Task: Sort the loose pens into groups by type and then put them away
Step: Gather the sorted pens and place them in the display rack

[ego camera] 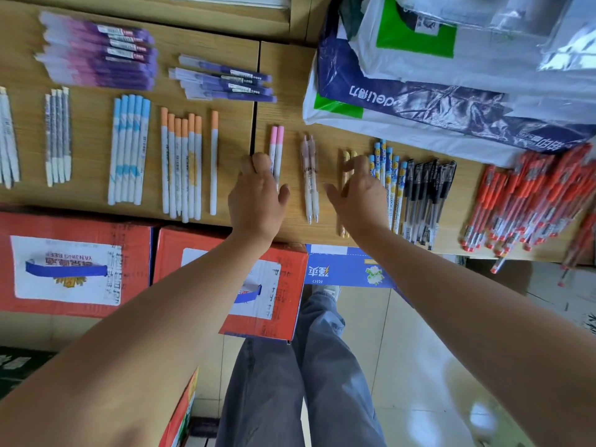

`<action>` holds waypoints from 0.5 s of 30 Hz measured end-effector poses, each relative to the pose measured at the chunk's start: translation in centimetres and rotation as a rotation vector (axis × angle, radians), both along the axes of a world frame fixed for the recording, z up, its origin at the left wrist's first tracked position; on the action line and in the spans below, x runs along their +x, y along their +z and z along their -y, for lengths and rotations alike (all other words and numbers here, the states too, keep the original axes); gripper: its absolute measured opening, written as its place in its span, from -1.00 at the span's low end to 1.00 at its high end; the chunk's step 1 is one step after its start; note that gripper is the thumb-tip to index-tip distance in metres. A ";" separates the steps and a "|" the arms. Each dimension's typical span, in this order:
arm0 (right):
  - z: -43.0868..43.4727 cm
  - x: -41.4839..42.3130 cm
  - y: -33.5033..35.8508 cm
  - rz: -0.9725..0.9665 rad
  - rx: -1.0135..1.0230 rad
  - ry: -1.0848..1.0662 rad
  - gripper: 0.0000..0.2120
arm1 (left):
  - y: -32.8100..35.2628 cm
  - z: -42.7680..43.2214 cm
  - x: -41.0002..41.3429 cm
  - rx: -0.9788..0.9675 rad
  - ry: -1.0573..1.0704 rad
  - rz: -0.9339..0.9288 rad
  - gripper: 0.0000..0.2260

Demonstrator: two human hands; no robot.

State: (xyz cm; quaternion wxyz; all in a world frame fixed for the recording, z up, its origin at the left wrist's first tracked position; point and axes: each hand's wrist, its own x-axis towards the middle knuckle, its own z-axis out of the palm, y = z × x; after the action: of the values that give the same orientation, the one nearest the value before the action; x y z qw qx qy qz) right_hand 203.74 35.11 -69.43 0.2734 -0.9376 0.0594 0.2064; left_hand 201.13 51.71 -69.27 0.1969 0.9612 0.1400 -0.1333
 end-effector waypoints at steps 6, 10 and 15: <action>1.7 -0.2 -0.2 -0.082 -0.085 0.011 -0.58 | 0.5 2.4 1.1 -0.065 -0.383 0.103 -0.61; 0.6 0.5 -0.5 -0.042 -0.040 0.025 -0.59 | -0.3 2.9 1.0 -0.036 -0.462 0.043 -0.75; 1.4 -0.1 -0.3 -0.019 0.036 -0.018 -0.65 | -0.5 2.4 0.3 0.002 -0.510 0.022 -0.70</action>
State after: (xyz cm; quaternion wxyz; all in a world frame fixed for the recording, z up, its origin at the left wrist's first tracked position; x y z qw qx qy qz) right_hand 203.62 33.69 -69.77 0.2915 -0.9299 0.0669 0.2139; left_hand 201.44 49.27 -69.78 0.1573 0.9670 -0.1089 -0.1680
